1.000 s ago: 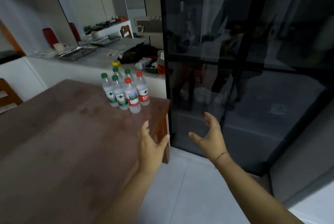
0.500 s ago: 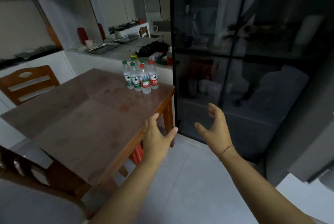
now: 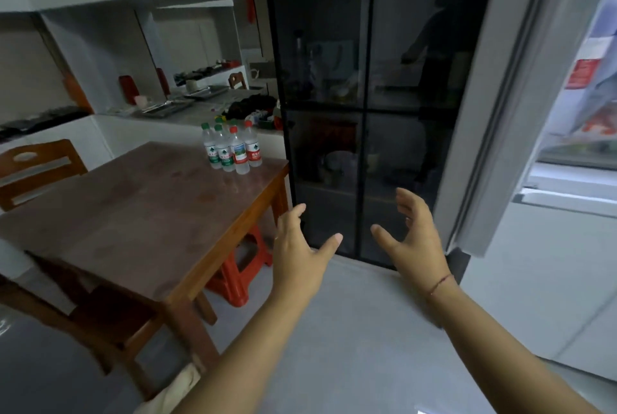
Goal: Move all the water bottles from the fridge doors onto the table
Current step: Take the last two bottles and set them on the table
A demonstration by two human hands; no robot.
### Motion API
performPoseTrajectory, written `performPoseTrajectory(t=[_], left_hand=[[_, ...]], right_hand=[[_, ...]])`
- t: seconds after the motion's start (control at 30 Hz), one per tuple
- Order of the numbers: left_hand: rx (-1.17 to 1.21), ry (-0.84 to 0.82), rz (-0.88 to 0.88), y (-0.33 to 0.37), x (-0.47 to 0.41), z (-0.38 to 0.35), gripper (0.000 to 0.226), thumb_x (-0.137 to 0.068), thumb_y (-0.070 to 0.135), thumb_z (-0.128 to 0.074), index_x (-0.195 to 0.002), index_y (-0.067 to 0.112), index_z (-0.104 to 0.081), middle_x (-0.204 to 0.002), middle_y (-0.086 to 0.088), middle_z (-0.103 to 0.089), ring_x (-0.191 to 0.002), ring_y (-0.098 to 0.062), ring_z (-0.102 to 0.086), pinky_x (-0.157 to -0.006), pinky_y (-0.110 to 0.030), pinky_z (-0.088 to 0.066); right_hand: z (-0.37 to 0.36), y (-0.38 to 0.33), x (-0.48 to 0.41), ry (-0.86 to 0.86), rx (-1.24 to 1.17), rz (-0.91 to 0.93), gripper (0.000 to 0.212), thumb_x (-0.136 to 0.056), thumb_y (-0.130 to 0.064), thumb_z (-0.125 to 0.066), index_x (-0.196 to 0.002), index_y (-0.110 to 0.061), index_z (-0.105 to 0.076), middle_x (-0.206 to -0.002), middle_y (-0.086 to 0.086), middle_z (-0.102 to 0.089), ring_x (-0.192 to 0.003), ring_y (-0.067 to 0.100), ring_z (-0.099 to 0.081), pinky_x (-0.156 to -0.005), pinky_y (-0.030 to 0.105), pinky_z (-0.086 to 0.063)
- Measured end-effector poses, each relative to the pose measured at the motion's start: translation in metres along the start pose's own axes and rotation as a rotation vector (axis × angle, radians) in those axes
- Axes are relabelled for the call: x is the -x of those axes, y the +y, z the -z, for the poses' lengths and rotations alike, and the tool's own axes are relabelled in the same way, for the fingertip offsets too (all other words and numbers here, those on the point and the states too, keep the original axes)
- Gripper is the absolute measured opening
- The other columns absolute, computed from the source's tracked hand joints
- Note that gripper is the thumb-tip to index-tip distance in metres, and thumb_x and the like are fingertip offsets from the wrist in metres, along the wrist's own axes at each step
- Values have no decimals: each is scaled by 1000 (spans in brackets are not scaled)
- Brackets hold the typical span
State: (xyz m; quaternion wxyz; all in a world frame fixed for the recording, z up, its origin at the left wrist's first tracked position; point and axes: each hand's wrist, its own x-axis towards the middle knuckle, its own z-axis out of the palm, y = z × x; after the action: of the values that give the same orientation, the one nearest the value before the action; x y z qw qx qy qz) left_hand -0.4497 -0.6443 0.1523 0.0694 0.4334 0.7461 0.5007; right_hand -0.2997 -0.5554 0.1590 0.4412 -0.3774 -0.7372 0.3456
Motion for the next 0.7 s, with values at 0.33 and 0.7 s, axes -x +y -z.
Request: performPoseTrajectory(t=[0.33, 0.7], left_hand=[[121, -131, -243, 132, 24, -69, 72, -81, 38, -73, -141, 25, -35, -143, 8, -37, -132, -7, -36, -107, -29, -37], [281, -220, -424, 314, -20, -200, 69, -82, 33, -73, -140, 22, -37, -139, 5, -40, -115, -3, -42, -97, -24, -40]], right_hand=[[154, 8, -7, 260, 112, 42, 60, -82, -25, -69, -135, -18, -41, -128, -6, -46, -121, 12, -47, -101, 25, -36], [339, 43, -108, 359, 149, 115, 65, -80, -30, -71, -135, -16, -40, -133, 3, -50, -118, 17, -50, -103, 34, -43]])
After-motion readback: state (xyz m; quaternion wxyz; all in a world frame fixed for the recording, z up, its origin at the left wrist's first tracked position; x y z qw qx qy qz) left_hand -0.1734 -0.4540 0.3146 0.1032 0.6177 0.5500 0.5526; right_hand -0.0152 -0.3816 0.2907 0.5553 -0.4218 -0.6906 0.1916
